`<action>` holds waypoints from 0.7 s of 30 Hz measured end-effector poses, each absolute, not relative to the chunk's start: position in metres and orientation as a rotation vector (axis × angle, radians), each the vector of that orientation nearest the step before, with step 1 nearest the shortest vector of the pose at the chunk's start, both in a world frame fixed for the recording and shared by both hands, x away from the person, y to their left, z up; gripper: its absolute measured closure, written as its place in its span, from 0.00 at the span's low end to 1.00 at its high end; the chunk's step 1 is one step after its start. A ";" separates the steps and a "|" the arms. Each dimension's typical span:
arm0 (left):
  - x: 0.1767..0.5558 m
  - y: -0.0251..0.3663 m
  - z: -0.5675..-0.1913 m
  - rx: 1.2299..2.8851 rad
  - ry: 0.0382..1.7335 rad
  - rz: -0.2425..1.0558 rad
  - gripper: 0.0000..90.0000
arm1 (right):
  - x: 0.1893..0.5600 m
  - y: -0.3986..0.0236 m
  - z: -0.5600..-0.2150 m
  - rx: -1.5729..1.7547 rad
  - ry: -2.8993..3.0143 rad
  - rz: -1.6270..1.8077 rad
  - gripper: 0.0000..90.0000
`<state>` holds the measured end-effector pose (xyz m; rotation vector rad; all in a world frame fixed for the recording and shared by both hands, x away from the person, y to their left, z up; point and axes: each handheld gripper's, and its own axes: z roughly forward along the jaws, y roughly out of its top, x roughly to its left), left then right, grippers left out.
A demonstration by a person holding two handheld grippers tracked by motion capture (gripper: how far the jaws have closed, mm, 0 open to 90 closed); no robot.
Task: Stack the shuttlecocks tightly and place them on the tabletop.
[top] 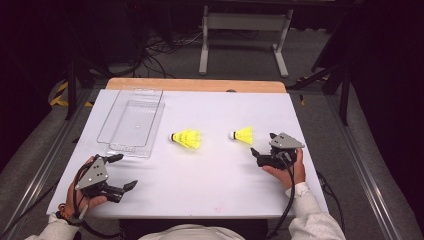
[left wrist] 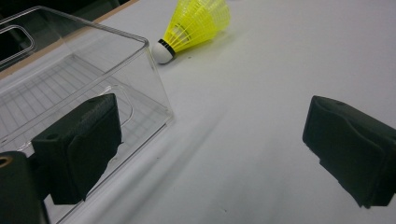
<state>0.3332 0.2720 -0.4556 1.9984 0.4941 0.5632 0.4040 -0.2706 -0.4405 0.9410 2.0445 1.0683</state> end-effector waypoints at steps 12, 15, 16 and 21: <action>0.334 0.271 -0.457 2.000 0.497 0.556 0.06 | 0.414 -0.264 -0.445 0.972 2.081 1.070 0.15; 0.335 0.271 -0.457 2.004 0.497 0.557 0.06 | 0.416 -0.261 -0.445 0.964 2.103 1.073 0.18; 0.335 0.271 -0.457 2.004 0.497 0.557 0.06 | 0.416 -0.261 -0.445 0.964 2.103 1.073 0.18; 0.335 0.270 -0.458 2.006 0.502 0.550 0.06 | 0.422 -0.255 -0.447 0.936 2.158 1.056 0.26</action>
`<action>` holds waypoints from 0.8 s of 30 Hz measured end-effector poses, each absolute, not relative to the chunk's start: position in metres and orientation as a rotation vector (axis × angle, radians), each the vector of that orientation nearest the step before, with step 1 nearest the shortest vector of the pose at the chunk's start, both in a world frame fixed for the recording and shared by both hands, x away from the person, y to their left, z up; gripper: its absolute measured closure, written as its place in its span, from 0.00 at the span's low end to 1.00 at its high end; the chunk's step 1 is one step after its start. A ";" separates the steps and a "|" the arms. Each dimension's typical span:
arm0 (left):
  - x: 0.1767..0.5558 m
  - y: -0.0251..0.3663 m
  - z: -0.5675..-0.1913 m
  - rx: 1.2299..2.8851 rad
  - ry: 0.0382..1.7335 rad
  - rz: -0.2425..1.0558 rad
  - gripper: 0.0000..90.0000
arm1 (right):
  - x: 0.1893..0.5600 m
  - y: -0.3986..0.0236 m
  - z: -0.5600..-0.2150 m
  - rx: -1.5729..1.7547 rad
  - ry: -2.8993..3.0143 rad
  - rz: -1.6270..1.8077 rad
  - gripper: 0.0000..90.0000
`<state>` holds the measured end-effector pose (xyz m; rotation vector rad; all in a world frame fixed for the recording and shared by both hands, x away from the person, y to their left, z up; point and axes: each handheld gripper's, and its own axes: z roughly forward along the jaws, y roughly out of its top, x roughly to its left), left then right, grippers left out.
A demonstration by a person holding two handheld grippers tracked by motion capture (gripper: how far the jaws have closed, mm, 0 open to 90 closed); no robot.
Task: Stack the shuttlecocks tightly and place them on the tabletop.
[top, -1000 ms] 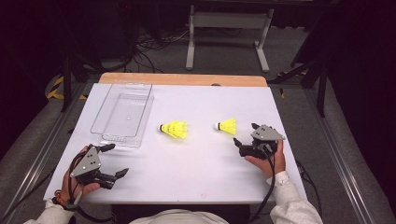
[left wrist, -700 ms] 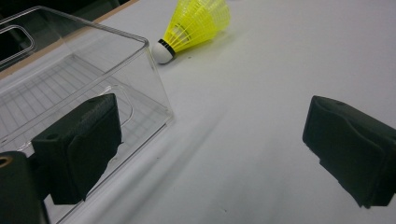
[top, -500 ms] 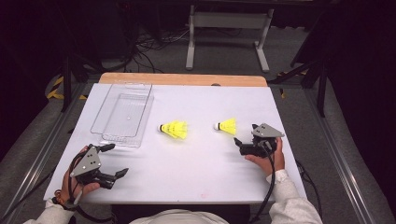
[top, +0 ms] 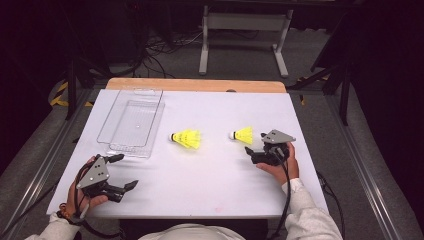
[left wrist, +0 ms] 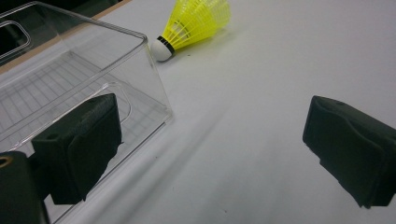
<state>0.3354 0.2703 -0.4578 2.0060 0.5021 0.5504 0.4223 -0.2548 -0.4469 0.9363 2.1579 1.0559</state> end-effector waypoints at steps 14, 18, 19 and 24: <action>0.336 0.270 -0.459 2.018 0.500 0.546 0.06 | 0.434 -0.241 -0.455 0.890 2.259 1.000 0.54; 0.336 0.269 -0.459 2.020 0.500 0.545 0.06 | 0.438 -0.238 -0.456 0.879 2.282 0.991 0.66; 0.336 0.269 -0.459 2.020 0.500 0.545 0.06 | 0.438 -0.237 -0.456 0.871 2.286 0.993 0.69; 0.336 0.270 -0.459 2.022 0.499 0.546 0.06 | 0.437 -0.238 -0.455 0.864 2.288 0.988 0.82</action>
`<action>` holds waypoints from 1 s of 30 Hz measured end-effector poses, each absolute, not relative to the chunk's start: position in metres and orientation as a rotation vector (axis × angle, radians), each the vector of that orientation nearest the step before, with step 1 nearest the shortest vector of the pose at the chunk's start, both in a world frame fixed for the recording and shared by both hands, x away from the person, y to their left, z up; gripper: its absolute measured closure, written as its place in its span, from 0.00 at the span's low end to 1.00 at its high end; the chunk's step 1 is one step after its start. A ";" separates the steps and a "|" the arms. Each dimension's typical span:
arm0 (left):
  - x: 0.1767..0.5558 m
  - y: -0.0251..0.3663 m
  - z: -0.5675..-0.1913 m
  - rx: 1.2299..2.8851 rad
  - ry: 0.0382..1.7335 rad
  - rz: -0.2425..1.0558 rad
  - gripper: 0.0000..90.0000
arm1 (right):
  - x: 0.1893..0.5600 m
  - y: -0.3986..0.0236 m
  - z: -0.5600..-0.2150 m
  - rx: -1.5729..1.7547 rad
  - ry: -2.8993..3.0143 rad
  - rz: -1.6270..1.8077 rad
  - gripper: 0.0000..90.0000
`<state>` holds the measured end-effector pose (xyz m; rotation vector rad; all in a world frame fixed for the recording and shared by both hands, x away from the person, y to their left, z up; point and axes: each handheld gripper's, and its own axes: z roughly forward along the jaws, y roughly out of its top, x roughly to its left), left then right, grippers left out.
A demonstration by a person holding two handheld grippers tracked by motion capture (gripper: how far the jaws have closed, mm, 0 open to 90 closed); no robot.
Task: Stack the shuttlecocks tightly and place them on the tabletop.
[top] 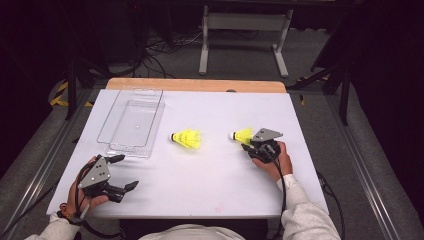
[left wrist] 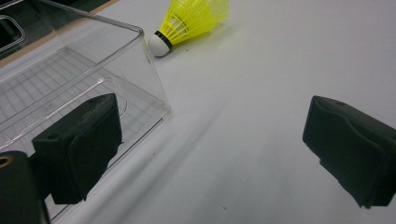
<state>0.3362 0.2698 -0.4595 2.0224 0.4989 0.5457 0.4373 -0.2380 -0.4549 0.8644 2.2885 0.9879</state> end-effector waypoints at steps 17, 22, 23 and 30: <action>0.336 0.270 -0.459 2.026 0.495 0.551 0.06 | 0.433 -0.239 -0.452 0.848 2.258 0.991 1.00; 0.336 0.270 -0.459 2.023 0.495 0.551 0.06 | 0.430 -0.241 -0.448 0.848 2.228 1.015 1.00; 0.335 0.270 -0.459 2.022 0.497 0.550 0.06 | 0.429 -0.242 -0.448 0.845 2.223 1.018 1.00; 0.336 0.270 -0.459 2.022 0.496 0.552 0.06 | 0.426 -0.245 -0.444 0.842 2.199 1.042 1.00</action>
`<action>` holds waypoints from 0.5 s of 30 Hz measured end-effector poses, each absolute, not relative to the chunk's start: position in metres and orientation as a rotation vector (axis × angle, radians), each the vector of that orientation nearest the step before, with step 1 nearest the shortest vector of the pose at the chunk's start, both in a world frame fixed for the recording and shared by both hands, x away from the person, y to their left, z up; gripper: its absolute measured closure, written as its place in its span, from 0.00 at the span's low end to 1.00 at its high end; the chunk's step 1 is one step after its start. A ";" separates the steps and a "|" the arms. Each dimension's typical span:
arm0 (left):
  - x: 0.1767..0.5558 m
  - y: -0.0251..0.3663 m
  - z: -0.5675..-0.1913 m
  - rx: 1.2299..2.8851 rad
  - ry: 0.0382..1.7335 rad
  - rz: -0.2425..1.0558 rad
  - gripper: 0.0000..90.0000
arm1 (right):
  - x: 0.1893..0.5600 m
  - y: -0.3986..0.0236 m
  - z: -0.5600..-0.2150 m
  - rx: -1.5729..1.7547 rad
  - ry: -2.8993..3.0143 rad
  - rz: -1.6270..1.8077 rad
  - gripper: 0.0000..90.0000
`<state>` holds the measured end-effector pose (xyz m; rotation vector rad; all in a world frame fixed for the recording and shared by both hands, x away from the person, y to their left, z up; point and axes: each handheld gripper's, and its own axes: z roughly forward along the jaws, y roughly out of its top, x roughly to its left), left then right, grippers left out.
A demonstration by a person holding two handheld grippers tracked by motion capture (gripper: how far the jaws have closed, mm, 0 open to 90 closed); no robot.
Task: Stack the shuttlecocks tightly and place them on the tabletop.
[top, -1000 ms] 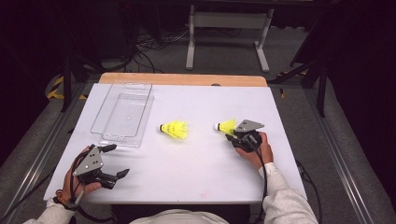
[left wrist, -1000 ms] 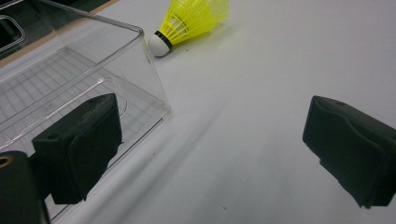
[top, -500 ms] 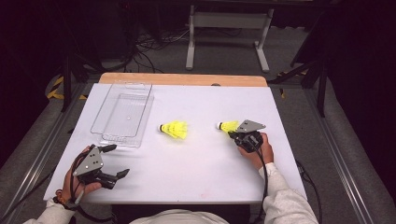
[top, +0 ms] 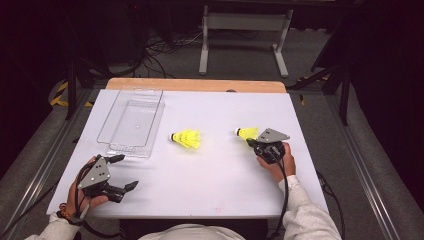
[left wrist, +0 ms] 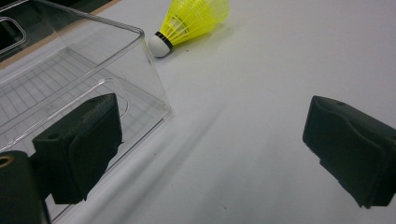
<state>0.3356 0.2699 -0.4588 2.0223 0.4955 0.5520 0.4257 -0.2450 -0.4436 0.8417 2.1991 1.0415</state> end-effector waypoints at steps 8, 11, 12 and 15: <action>0.335 0.270 -0.458 2.020 0.497 0.561 0.06 | 0.421 -0.246 -0.439 0.825 2.180 1.057 1.00; 0.335 0.270 -0.458 2.020 0.496 0.563 0.06 | 0.418 -0.247 -0.437 0.818 2.170 1.069 1.00; 0.335 0.270 -0.458 2.019 0.497 0.562 0.06 | 0.418 -0.247 -0.436 0.814 2.166 1.074 1.00; 0.336 0.270 -0.459 2.020 0.500 0.560 0.06 | 0.416 -0.247 -0.434 0.807 2.156 1.078 1.00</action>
